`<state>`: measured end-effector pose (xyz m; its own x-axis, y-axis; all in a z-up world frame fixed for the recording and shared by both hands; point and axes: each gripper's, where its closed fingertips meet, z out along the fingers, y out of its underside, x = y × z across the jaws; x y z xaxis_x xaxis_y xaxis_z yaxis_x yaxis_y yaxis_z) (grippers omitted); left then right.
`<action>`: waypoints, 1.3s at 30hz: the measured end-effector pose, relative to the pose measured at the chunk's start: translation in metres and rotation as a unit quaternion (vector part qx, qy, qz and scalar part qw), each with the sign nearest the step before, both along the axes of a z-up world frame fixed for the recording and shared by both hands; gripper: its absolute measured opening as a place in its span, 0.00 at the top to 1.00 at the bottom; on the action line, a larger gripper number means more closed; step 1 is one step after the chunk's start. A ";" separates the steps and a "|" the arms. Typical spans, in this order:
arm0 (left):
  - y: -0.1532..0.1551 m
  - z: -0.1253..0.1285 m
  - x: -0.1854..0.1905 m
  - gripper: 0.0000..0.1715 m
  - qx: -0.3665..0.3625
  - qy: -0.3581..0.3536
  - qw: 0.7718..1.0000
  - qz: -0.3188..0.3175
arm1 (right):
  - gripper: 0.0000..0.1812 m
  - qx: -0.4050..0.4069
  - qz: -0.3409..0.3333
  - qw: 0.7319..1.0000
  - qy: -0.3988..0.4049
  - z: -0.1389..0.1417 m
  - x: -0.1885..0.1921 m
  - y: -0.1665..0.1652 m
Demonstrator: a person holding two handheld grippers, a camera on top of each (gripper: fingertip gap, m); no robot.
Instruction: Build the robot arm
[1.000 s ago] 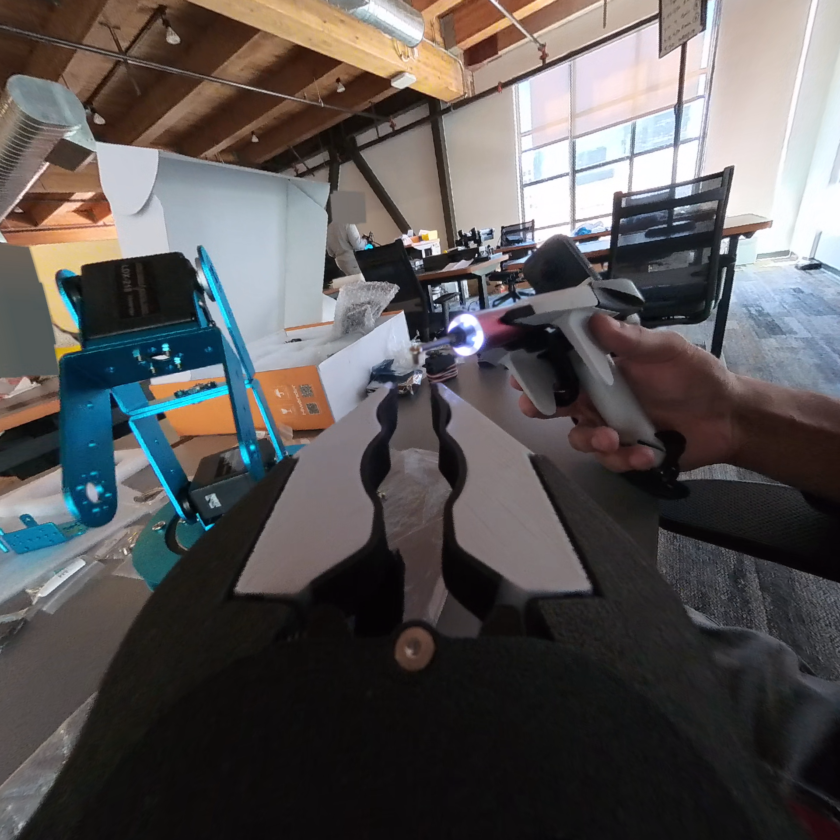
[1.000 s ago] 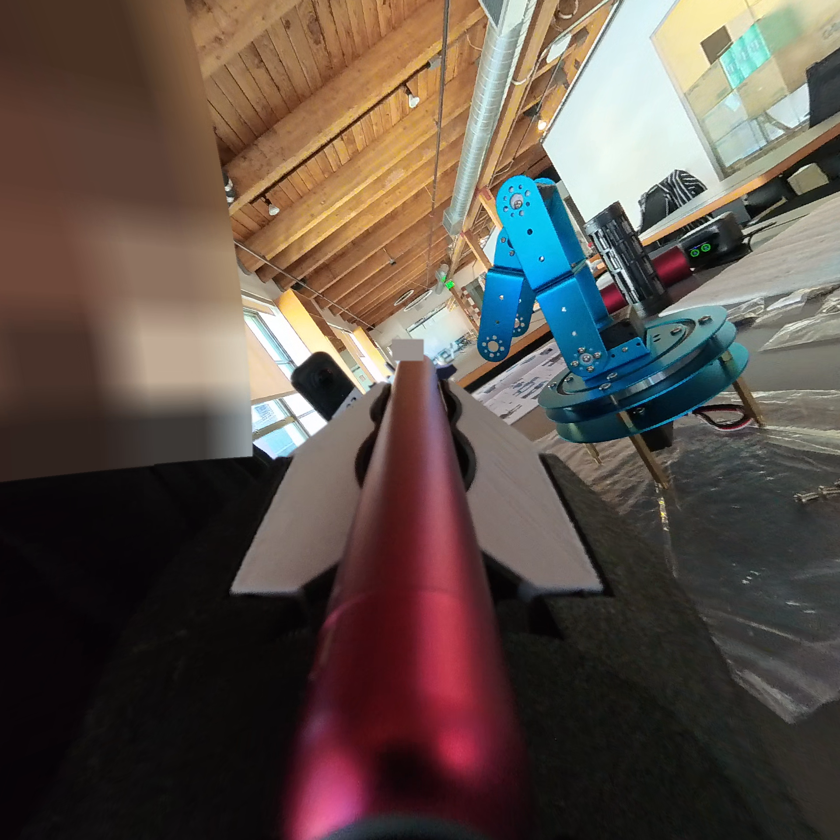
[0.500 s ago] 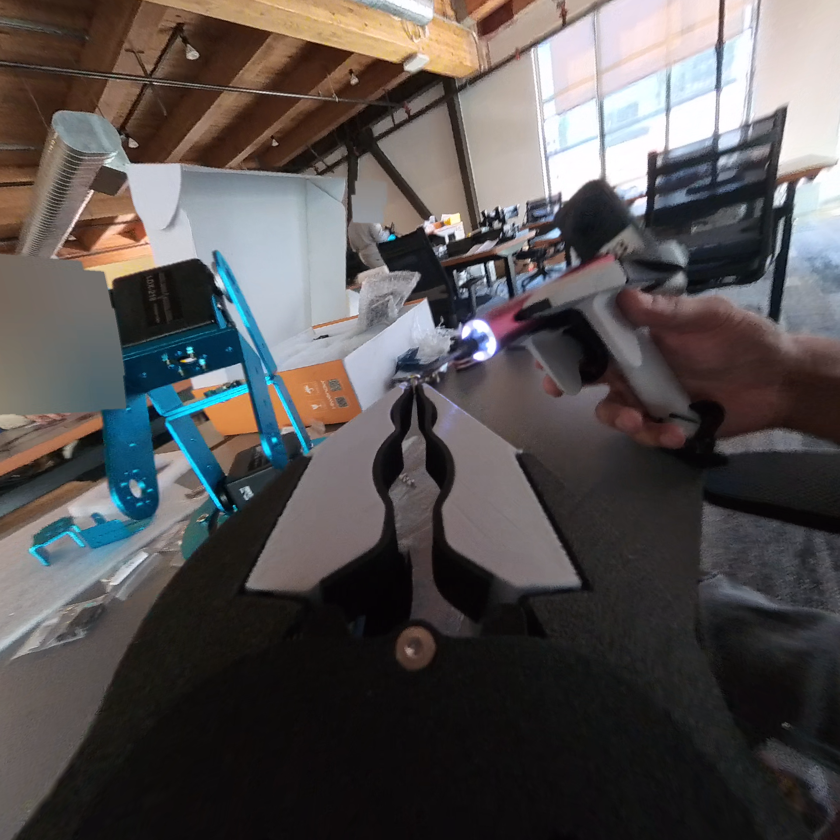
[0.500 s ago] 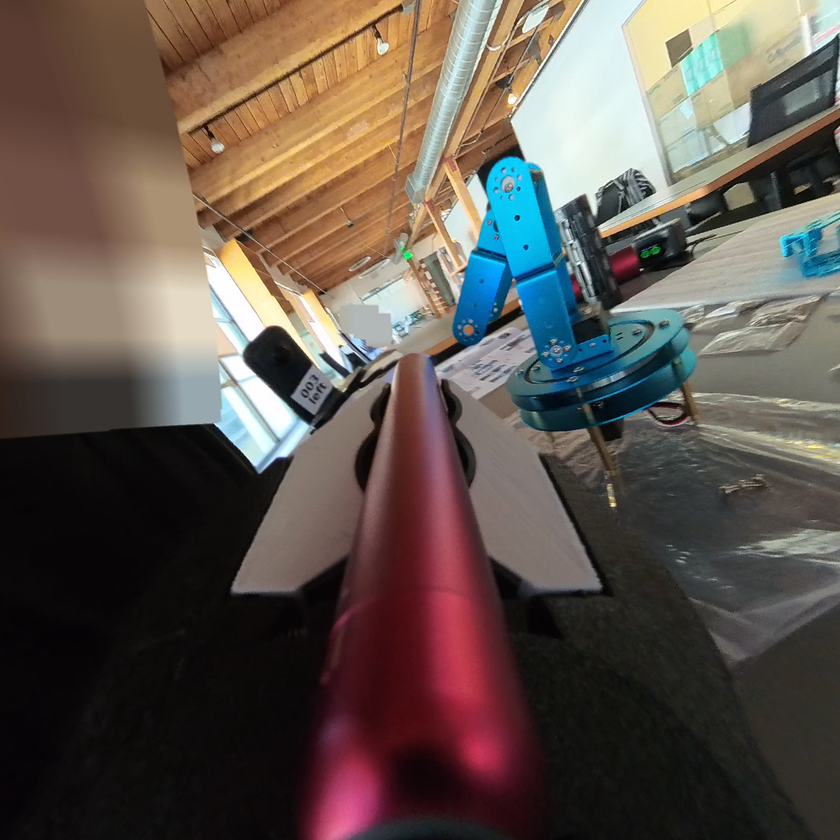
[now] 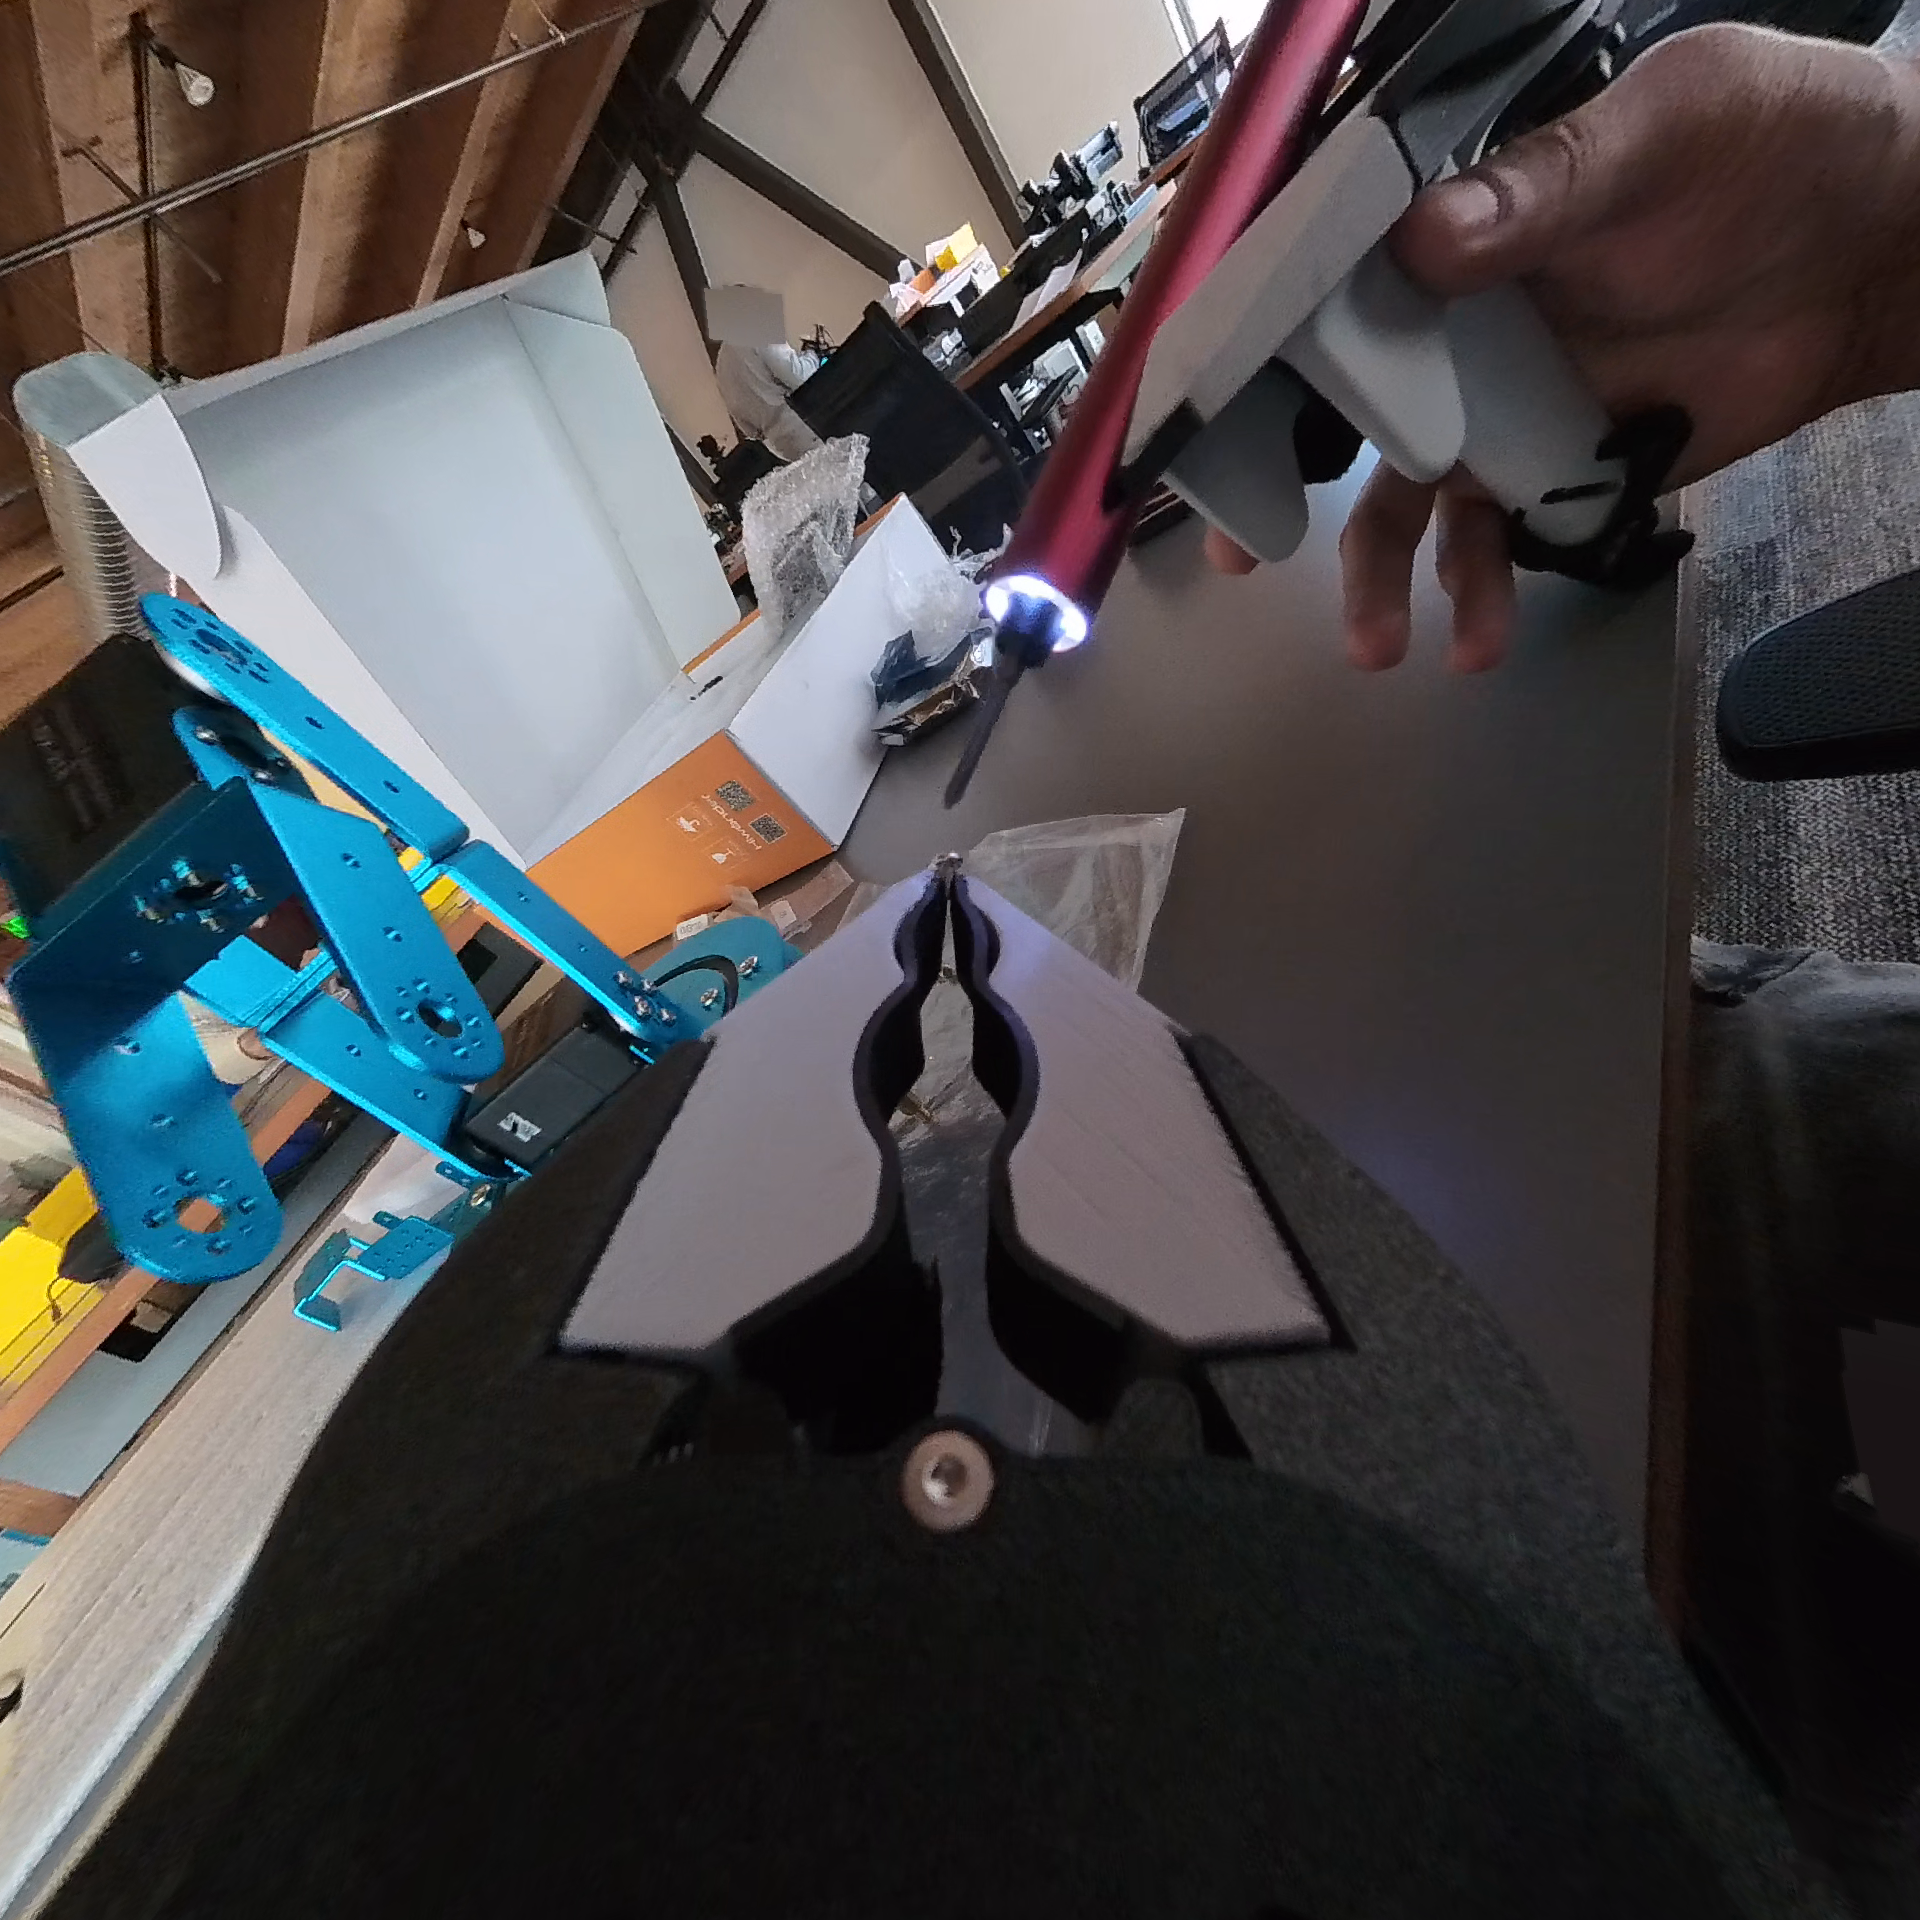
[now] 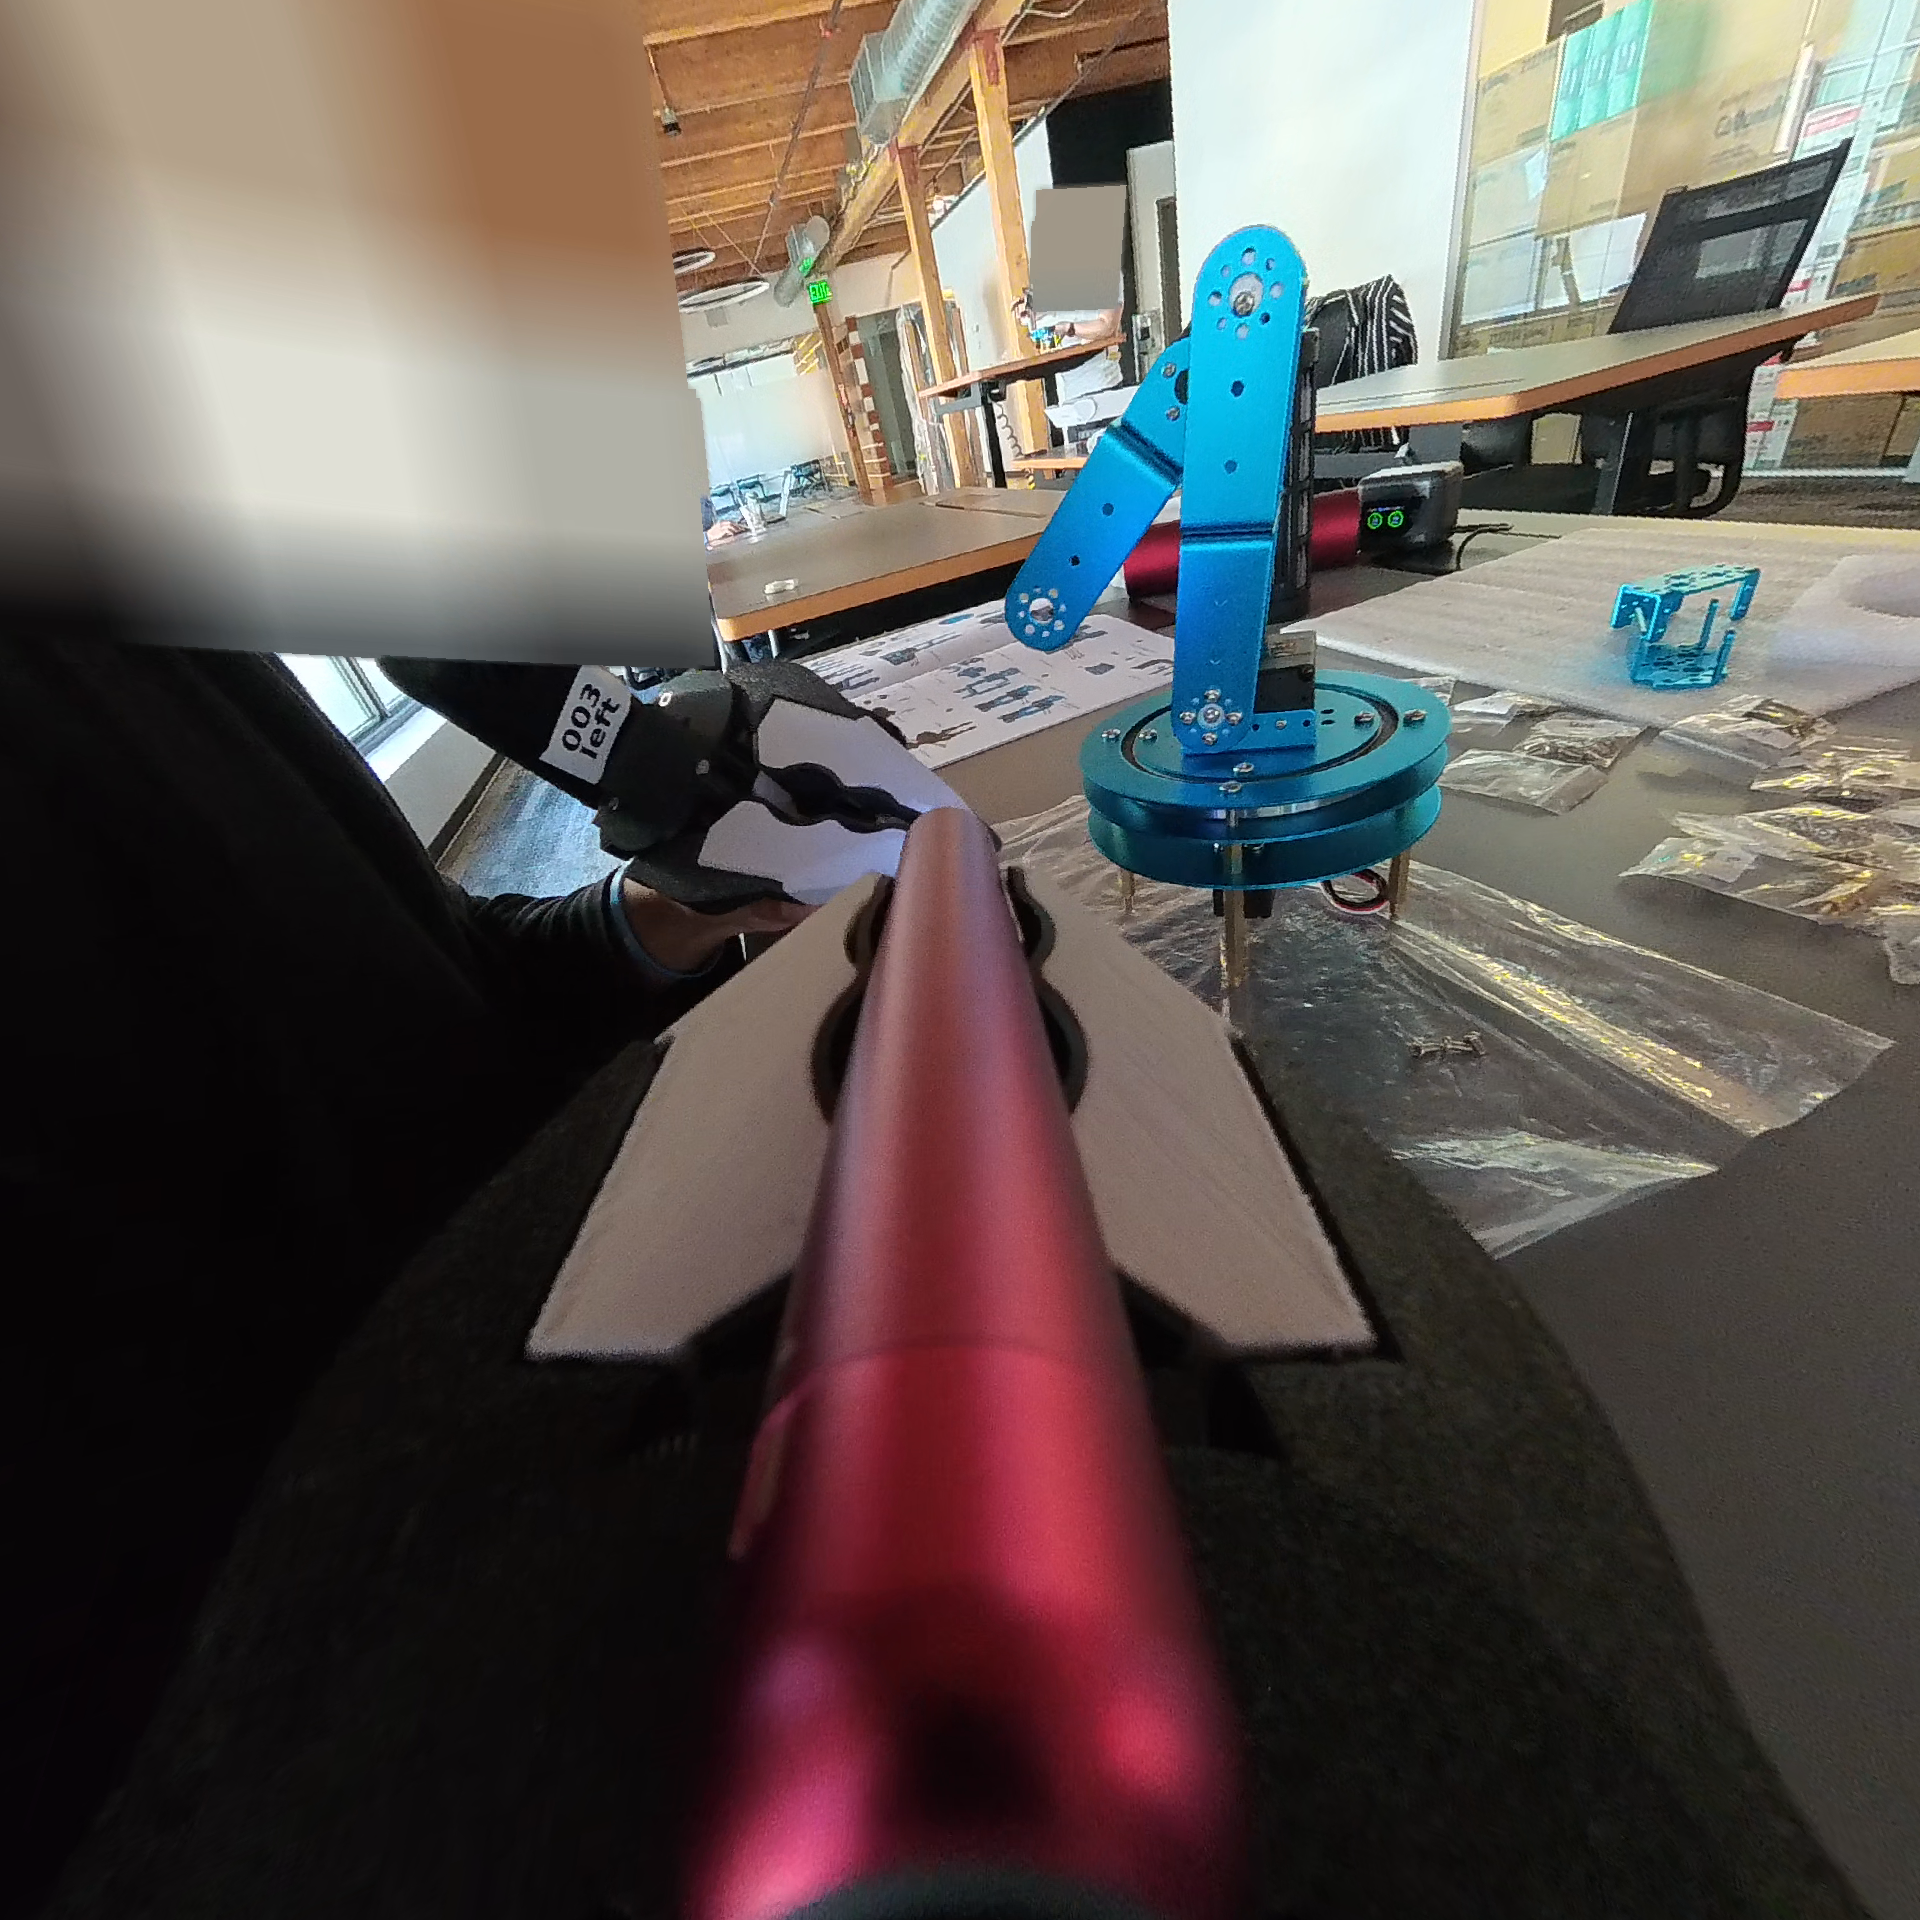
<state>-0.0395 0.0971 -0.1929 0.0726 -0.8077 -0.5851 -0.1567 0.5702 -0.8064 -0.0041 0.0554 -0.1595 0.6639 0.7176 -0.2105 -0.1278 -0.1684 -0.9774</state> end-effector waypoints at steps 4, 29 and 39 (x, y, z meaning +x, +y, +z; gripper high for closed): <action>-0.001 -0.001 0.000 1.00 0.001 0.001 1.000 -0.003 | 0.87 -0.003 0.008 1.000 -0.007 -0.001 -0.003 0.001; -0.027 -0.018 -0.010 1.00 -0.014 0.120 0.983 -0.142 | 0.88 0.034 0.090 0.989 -0.116 -0.019 -0.015 -0.008; -0.021 0.014 -0.012 0.87 -0.019 0.088 0.989 -0.118 | 0.88 0.074 0.088 0.990 -0.076 0.008 -0.016 -0.007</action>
